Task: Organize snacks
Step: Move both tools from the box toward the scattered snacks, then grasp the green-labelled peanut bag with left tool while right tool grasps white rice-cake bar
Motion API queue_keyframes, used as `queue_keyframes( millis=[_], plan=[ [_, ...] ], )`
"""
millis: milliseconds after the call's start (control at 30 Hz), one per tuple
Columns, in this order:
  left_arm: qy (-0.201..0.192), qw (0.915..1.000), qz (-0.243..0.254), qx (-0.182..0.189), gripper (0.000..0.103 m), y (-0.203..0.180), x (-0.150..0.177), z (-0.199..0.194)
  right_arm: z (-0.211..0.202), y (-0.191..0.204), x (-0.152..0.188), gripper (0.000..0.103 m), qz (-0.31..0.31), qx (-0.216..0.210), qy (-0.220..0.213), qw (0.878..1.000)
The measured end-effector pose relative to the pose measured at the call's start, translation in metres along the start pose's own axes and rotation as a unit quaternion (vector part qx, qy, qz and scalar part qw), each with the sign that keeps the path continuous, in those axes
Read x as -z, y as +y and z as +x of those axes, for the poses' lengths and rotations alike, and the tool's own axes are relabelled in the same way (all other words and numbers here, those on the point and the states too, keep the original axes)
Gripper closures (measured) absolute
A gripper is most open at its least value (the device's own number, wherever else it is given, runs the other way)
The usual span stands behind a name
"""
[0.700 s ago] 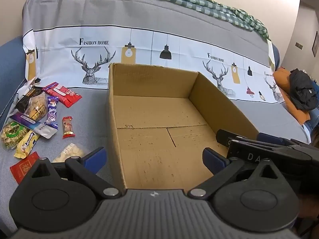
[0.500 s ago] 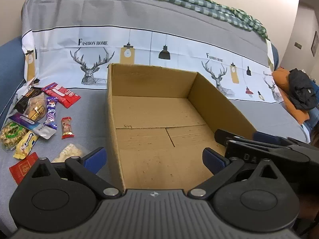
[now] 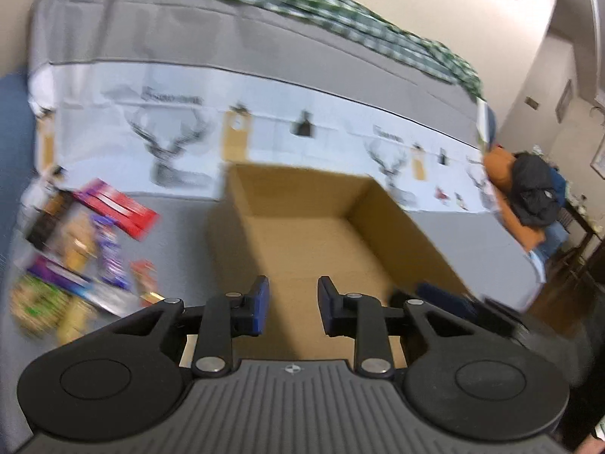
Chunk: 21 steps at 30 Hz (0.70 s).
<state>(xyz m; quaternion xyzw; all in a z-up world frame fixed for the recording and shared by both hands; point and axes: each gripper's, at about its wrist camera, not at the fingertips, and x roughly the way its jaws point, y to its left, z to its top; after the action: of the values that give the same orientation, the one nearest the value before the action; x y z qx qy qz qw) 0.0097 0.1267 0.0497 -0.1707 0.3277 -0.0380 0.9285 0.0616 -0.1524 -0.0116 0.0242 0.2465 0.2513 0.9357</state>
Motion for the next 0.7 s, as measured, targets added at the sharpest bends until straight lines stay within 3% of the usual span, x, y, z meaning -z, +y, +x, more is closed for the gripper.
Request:
queue_keyframes(
  millis=[167,300,367,400,433,600,700],
  plan=[
    [0.005,0.9916,-0.086,-0.097,0.072,0.089,-0.026,0.007,0.001,0.038,-0.003,0.056,0.003,-0.063,-0.008,0.998],
    [0.036,0.9705,-0.178,-0.159,0.066,0.145,-0.008,0.021,0.014,0.079,-0.002,0.055,0.01,-0.119,0.004,0.993],
    [0.069,0.9537,-0.23,-0.18,0.065,0.163,-0.004,0.026,0.023,0.1,0.002,0.055,0.008,-0.139,0.016,0.99],
    [0.051,0.9522,-0.242,-0.18,0.054,0.17,-0.004,0.023,0.027,0.107,0.004,0.055,0.005,-0.146,0.021,0.989],
    [0.043,0.9496,-0.245,-0.19,0.04,0.172,-0.006,0.022,0.034,0.118,0.007,0.055,0.0,-0.157,0.031,0.987],
    [0.053,0.9422,-0.223,-0.244,0.023,0.172,-0.012,0.034,0.068,0.146,0.026,0.05,-0.017,-0.166,0.084,0.982],
    [0.059,0.9346,-0.203,-0.286,0.019,0.175,-0.009,0.04,0.092,0.151,0.039,0.043,-0.021,-0.139,0.12,0.983]
  ],
)
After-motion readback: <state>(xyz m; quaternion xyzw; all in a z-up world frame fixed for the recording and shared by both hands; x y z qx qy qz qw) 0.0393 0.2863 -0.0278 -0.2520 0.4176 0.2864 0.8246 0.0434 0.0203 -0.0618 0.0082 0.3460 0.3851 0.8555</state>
